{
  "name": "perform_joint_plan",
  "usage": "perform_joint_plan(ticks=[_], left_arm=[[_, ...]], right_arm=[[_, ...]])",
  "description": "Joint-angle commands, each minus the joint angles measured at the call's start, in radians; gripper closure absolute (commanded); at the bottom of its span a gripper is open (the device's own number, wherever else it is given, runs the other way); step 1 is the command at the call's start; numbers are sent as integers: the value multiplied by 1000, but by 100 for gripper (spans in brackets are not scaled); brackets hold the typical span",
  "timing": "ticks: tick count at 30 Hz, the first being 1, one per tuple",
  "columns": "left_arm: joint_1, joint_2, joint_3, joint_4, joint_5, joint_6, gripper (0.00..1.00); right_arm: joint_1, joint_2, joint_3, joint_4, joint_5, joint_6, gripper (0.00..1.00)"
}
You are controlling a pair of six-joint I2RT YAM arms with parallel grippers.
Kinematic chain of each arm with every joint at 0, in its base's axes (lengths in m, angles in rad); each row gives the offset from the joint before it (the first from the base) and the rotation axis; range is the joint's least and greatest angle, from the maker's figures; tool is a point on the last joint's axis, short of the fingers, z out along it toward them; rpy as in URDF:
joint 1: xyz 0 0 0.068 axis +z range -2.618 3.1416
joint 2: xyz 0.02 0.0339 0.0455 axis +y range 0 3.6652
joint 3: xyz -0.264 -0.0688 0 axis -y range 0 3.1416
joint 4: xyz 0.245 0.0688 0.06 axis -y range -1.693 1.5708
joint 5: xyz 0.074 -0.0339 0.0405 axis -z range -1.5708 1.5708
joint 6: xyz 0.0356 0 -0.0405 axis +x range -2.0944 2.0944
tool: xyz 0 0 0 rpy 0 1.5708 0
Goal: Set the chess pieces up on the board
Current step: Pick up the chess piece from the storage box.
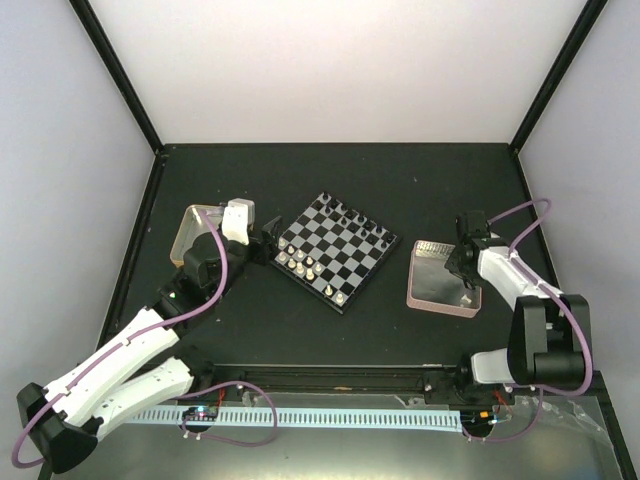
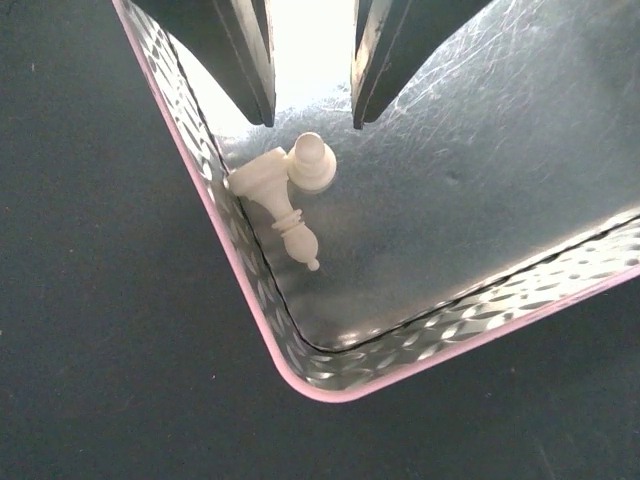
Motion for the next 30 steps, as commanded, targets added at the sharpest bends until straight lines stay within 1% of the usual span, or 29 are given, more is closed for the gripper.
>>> perform_joint_plan(ticks=[1, 7, 10, 12, 14, 21, 25, 30], left_arm=[[7, -13, 12, 6, 4, -2, 33], [6, -10, 13, 6, 6, -3, 33], [6, -10, 13, 6, 5, -2, 33], [6, -10, 13, 6, 7, -1, 33], [6, -10, 13, 8, 10, 0, 32], [6, -7, 13, 8, 10, 3, 32], [5, -6, 13, 7, 10, 1, 32], [6, -6, 13, 8, 10, 1, 32]], right_arm=[[-19, 39, -7, 41, 1, -31, 77], [-21, 68, 0, 61, 1, -46, 80], [-24, 81, 9, 65, 8, -54, 80], [-27, 92, 19, 63, 11, -56, 77], [-33, 104, 26, 63, 16, -57, 76], [-48, 132, 39, 79, 16, -56, 78], [-48, 152, 52, 79, 18, -62, 81], [-49, 146, 53, 74, 10, -61, 92]])
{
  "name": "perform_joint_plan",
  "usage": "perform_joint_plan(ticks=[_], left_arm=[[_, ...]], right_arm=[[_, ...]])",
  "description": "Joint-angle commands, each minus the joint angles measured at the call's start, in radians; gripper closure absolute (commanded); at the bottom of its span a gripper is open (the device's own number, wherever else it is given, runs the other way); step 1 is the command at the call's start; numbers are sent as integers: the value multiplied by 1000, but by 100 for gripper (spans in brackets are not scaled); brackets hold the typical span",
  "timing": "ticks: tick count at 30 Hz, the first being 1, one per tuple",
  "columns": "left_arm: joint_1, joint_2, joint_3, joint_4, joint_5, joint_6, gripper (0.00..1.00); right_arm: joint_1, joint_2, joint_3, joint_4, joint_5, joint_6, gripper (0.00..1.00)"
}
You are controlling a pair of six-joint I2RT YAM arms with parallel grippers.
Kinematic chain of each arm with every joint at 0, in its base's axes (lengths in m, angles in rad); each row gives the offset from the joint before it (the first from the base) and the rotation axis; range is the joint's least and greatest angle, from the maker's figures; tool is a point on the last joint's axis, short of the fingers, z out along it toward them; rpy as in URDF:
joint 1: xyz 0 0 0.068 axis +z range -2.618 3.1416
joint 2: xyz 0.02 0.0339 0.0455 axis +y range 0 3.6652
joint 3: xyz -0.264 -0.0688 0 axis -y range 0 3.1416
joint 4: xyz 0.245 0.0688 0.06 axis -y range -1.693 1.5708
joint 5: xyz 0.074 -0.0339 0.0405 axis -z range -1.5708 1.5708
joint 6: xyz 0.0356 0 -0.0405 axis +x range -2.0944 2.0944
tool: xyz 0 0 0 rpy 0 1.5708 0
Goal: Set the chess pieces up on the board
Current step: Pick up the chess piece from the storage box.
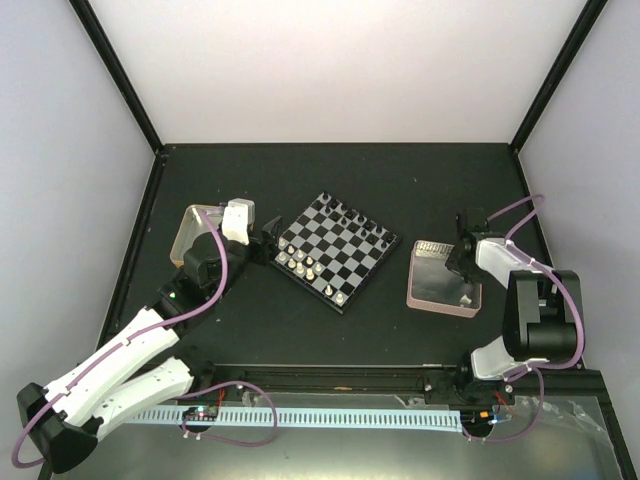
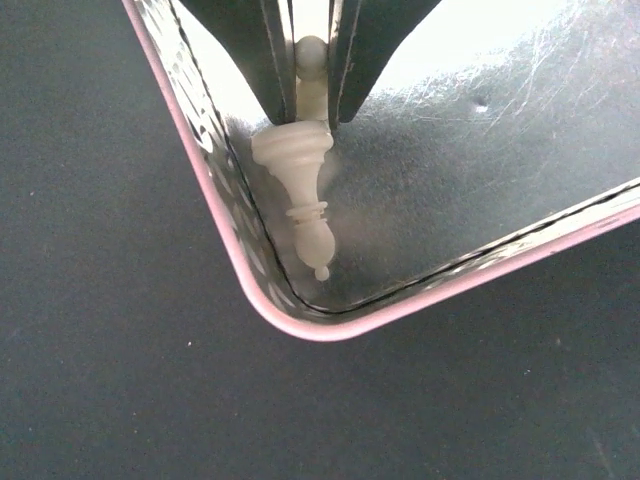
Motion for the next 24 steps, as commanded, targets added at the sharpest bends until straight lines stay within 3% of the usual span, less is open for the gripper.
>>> perform_joint_plan(ticks=[1, 14, 24], left_arm=[[6, -6, 13, 8, 9, 1, 32], [7, 2, 12, 18, 14, -5, 32], [7, 5, 11, 19, 13, -5, 32]], right_arm=[[-9, -9, 20, 4, 12, -7, 94], [29, -163, -21, -20, -235, 23, 95], [247, -206, 89, -14, -312, 91, 95]])
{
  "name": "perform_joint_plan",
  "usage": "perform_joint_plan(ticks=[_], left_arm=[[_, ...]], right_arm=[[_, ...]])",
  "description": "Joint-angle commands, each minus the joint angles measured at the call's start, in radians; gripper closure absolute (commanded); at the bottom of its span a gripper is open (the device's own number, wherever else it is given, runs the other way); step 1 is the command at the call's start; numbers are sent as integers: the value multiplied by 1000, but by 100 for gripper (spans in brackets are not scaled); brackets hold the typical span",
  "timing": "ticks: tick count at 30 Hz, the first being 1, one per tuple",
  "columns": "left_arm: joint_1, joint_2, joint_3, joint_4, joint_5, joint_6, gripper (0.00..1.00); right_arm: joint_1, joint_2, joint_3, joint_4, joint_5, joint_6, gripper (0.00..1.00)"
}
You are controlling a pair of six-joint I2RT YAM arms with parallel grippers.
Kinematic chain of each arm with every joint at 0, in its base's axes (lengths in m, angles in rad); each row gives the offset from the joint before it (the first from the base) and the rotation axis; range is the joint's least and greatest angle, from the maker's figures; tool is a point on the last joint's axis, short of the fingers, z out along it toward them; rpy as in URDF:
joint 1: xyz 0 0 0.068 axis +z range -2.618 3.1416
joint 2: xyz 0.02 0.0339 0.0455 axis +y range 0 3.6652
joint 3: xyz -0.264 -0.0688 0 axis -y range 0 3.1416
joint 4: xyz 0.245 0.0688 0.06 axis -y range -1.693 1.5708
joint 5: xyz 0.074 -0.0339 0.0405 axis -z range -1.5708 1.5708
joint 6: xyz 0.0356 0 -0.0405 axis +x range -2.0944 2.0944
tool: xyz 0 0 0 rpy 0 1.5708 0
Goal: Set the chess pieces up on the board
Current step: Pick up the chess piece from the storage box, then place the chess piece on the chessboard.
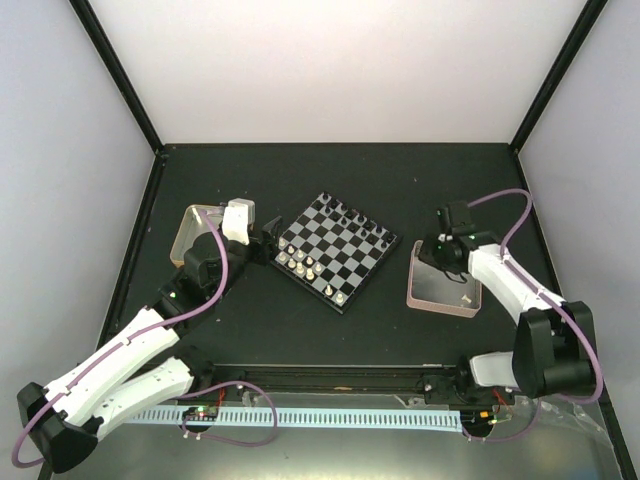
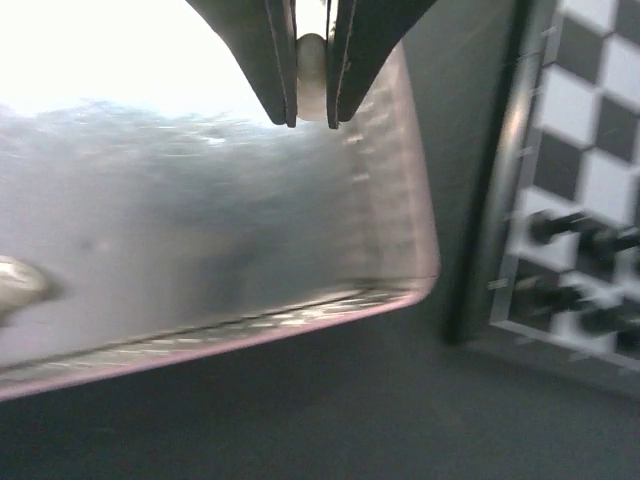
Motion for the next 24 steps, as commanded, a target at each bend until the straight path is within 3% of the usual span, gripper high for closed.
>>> perform_joint_plan(ticks=[1, 15, 24], left_arm=[[7, 5, 12, 18, 10, -5, 32], [8, 2, 14, 12, 8, -1, 32], [9, 5, 13, 13, 11, -3, 32]], right_arm=[[123, -16, 92, 11, -31, 49, 95], [549, 317, 347, 31, 7, 57, 94], [650, 475, 444, 56, -37, 50, 94]])
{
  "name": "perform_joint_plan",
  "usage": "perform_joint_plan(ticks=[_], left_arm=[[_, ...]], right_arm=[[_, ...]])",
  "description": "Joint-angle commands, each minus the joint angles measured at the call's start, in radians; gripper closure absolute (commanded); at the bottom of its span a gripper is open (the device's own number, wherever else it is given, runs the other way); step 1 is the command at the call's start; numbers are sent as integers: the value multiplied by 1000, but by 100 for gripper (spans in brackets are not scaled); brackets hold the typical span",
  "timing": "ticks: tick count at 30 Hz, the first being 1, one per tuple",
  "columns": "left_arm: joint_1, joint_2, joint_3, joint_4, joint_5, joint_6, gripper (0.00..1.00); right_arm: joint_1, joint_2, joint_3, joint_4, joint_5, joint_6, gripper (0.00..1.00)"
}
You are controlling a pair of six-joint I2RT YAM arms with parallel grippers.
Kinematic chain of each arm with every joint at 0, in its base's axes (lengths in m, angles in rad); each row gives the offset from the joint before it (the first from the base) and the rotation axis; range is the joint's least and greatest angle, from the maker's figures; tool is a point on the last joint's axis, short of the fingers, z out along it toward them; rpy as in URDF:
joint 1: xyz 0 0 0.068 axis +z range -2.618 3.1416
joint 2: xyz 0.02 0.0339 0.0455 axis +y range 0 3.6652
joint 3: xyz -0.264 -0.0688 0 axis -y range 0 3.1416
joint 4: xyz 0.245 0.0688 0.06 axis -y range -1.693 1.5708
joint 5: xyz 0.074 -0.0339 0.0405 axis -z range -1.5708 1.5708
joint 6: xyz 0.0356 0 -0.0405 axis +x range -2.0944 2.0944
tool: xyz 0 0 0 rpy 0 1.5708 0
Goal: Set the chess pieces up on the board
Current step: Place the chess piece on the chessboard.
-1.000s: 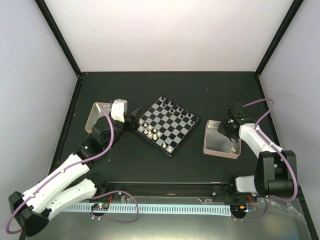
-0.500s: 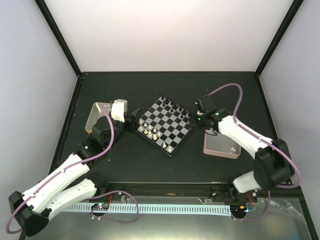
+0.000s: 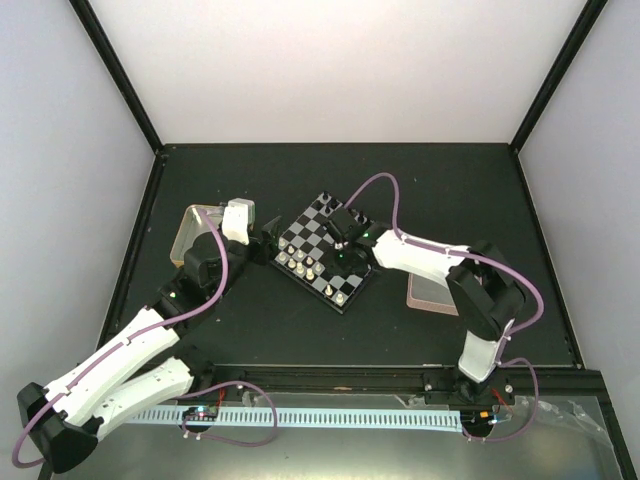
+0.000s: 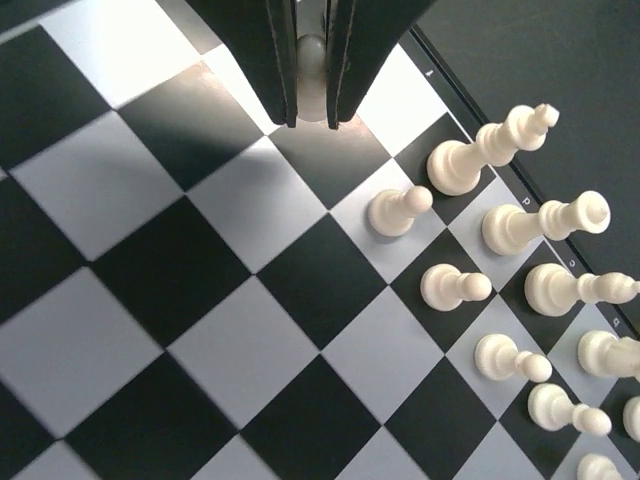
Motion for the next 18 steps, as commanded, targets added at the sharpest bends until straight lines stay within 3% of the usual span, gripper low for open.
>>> perform_joint_plan(ticks=[1, 18], left_arm=[[8, 4, 13, 13, 12, -3, 32], [8, 4, 8, 11, 10, -6, 32]], right_arm=[[30, 47, 52, 23, -10, -4, 94], [68, 127, 109, -39, 59, -13, 94]])
